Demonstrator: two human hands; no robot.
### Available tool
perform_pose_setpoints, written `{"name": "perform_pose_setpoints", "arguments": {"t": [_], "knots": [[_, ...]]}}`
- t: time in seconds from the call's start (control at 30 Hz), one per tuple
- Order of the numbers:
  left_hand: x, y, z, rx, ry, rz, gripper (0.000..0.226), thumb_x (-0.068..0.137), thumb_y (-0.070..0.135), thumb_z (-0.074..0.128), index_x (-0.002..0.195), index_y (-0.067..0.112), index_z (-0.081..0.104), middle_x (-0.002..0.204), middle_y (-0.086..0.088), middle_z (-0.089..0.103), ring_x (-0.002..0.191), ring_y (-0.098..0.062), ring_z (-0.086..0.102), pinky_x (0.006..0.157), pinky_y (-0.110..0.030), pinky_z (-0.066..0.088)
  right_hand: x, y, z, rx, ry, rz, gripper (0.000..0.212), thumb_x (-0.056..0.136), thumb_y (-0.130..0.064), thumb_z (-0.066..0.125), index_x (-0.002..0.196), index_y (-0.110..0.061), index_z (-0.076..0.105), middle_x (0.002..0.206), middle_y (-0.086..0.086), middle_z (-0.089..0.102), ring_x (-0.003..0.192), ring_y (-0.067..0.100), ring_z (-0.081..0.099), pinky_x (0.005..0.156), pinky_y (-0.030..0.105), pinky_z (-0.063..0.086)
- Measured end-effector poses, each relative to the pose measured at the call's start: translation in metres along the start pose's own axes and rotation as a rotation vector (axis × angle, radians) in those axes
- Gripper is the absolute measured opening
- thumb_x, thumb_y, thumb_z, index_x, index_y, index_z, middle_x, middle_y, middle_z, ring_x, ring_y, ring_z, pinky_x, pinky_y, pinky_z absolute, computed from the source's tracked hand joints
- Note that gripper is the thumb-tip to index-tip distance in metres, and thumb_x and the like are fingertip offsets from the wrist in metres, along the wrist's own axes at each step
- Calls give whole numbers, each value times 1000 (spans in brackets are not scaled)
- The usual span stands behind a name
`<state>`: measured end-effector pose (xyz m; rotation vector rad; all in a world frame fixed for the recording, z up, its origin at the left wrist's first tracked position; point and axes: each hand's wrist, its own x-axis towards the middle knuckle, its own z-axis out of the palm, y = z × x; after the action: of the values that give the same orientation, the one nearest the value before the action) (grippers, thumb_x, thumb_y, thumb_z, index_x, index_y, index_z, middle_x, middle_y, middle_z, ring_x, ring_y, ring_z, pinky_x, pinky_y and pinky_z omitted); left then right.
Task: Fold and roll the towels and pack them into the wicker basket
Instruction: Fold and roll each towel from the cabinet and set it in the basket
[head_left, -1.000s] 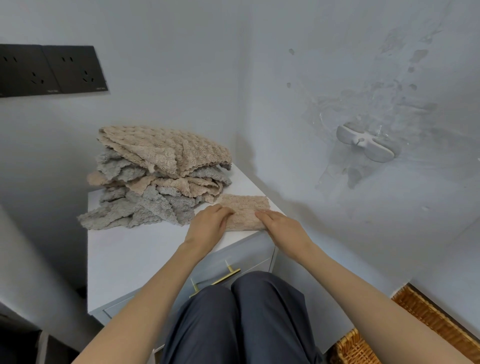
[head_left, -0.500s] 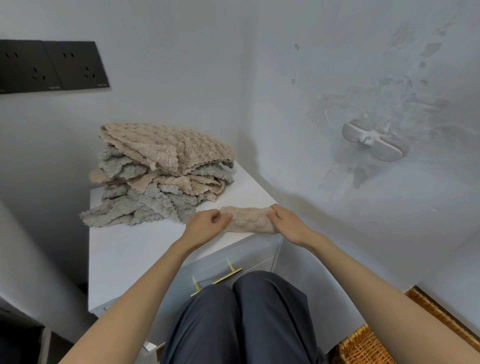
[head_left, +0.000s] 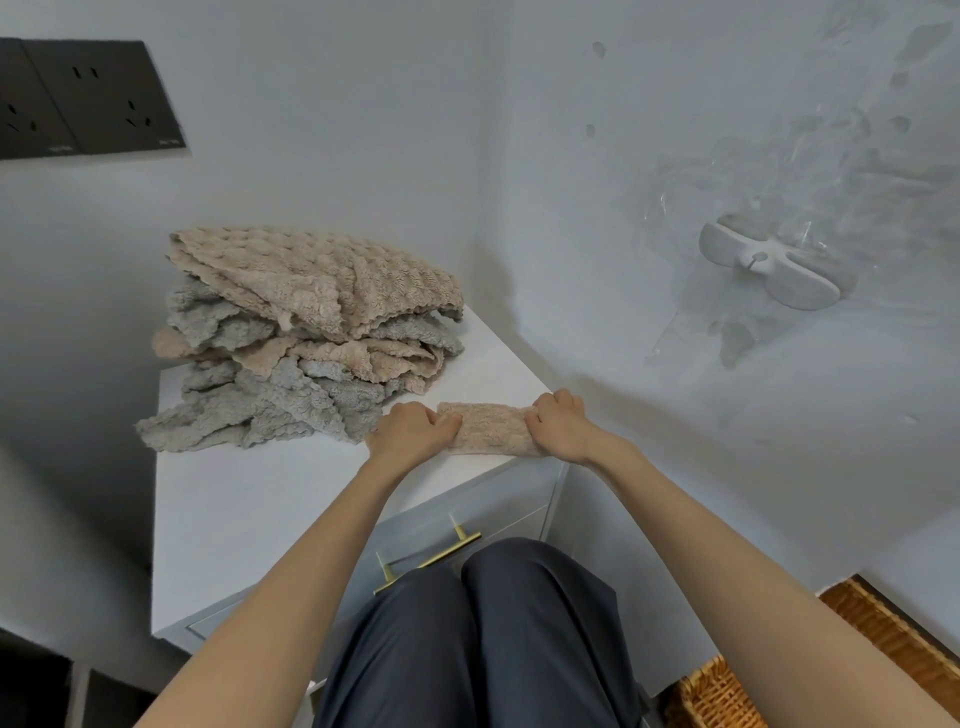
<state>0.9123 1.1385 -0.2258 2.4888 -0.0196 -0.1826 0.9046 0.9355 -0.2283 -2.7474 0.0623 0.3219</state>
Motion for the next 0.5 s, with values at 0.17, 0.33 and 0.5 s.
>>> {"name": "perform_pose_setpoints", "arguments": {"t": [0.17,0.33,0.5], "knots": [[-7,13,-7,137,-61,23,41,94,39,47,62,17,33,61,2,37,88,-32,59,89,-39,37,-7,-6,-4,-111,86,-25,31,101,-21,26,120,-3,44,124,16,46,119,33,35,93,40,28],[-22,10,-8,-383,-127,51,23,96,31,52,85,15,39,80,0,47,77,-17,44,72,-30,37,-29,-2,-11,-65,149,-111,18,97,-16,29,110,-11,40,102,12,56,103,29,44,83,38,25],[-48,26,-16,-751,-259,78,16,96,22,54,91,14,41,85,-7,56,75,-16,56,90,-43,53,-69,1,-23,-43,236,-279,17,96,-17,33,113,-14,36,86,5,62,78,25,52,73,33,30]]}}
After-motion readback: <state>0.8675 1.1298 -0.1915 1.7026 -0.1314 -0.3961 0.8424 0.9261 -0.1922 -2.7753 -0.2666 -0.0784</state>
